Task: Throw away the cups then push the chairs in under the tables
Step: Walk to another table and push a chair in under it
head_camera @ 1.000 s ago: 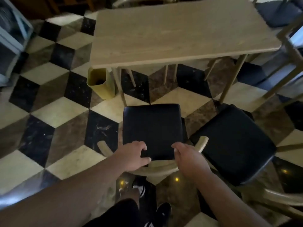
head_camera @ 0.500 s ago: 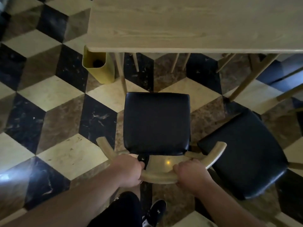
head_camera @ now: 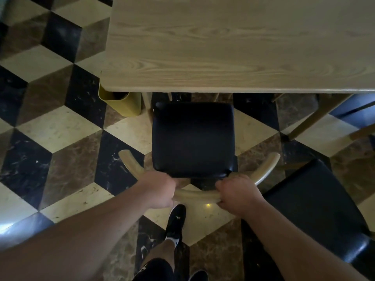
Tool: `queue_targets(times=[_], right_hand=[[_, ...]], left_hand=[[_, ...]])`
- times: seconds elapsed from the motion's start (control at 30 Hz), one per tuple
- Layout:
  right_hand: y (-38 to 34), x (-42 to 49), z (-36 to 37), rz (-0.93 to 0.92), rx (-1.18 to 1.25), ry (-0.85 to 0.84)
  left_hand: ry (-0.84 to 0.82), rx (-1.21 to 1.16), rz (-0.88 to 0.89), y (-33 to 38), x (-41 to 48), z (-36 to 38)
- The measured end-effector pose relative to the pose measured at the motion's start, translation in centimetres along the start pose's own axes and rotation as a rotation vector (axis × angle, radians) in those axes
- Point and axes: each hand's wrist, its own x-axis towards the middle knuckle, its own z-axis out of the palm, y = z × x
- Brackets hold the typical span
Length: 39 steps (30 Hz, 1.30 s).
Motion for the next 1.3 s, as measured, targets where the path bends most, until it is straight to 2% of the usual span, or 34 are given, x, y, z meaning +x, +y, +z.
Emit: queue_targets(times=[0.27,0.6,0.7,0.83,0.97,1.3], right_hand=[[4.0,5.4,-4.0,0.039,-0.015,0.054],[7.6,12.1,-9.2,0.022,-0.020,-0.021],[9.0,13.2,-9.7,-0.046,-0.042,-0.095],[9.6,13.6,-8.2,-0.102,-0.136,-0.051],[9.5,13.3,-8.0,-0.110,-0.162,-0.040],[9.4,13.4,-8.1,-0.096,-0.178,-0.001]], left_hand=[[0.046,-0.021,-0.007,-3.5,4.5,-5.3],[0.073,-0.032,-0.011,-8.7,9.5,-10.9],[0.063,0.007,0.055,-9.1,10.6,-10.8],[0.085,0.027,0.132,-10.1,11.4,-9.5],[0.056,0.035,0.179,-10.0,11.1,-9.9],[0.102,0.035,0.216,-10.2,11.1,-10.1]])
